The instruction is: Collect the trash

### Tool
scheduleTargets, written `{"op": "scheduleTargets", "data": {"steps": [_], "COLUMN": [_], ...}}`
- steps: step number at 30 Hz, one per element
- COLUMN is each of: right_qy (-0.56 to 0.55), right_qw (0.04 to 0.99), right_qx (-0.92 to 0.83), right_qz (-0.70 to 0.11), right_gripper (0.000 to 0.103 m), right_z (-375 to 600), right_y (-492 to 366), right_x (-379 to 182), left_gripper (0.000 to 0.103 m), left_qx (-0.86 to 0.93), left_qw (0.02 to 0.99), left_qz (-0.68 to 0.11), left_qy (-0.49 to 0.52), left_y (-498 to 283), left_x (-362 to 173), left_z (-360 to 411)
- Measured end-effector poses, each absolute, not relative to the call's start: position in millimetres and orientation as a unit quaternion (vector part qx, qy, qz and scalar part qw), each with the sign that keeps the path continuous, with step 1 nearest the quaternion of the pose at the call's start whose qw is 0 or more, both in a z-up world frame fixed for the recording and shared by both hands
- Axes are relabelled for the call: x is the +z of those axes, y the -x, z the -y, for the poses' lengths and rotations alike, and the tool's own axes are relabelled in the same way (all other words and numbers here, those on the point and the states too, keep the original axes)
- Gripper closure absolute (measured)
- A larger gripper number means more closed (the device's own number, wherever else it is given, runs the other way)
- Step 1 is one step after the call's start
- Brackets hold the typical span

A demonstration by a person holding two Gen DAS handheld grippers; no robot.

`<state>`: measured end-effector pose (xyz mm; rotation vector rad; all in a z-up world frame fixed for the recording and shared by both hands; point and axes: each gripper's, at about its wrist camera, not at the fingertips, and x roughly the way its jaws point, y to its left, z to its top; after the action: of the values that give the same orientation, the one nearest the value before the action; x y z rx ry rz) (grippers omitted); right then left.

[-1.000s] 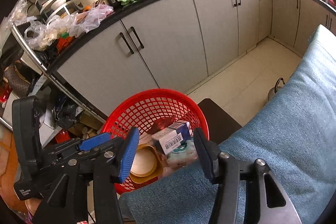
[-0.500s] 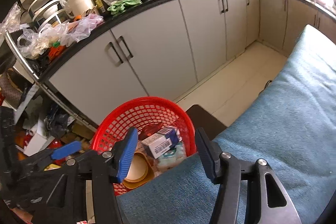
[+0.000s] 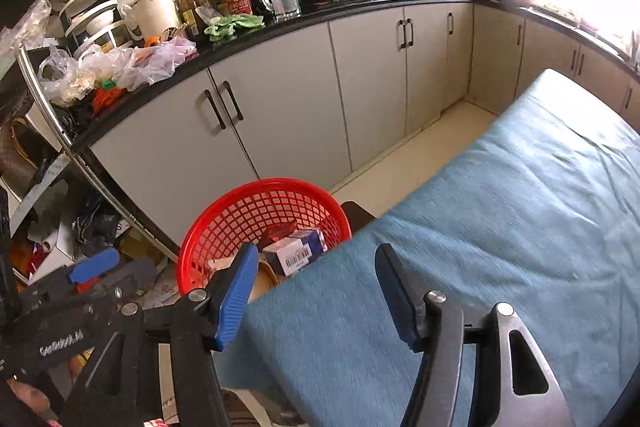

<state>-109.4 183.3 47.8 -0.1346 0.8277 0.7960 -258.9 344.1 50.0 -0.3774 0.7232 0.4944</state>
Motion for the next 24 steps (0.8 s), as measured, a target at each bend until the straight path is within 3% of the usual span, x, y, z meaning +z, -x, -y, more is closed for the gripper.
{"op": "scheduleTargets", "data": {"steps": [6,11,17,24], "right_qy": [0.058,0.042,0.017,0.014], "right_qw": [0.848,0.856,0.865,0.879], "right_qx": [0.367,0.360,0.348,0.332], "right_qz": [-0.378,-0.369,-0.360,-0.343], "right_gripper": [0.034,0.033,0.031,0.030], "right_z": [-152.9,-128.1,-100.4,-75.7], "right_y": [135.2,153.1,173.7,193.9], "right_x": [57.7,61.2,62.1,62.2], "left_gripper": [0.005,0.000,0.000,0.000], "left_qx": [0.315,0.349,0.365,0.349], "left_qw": [0.907,0.914,0.919,0.921], "left_qz": [-0.258,-0.194,-0.140,-0.148], "left_qy": [0.108,0.065,0.046,0.082], "left_y": [287.6,307.7,332.4,344.5], "left_x": [80.8,104.0,122.5,125.3], "left_z": [-319.2,-299.7,-272.9,-268.0]}}
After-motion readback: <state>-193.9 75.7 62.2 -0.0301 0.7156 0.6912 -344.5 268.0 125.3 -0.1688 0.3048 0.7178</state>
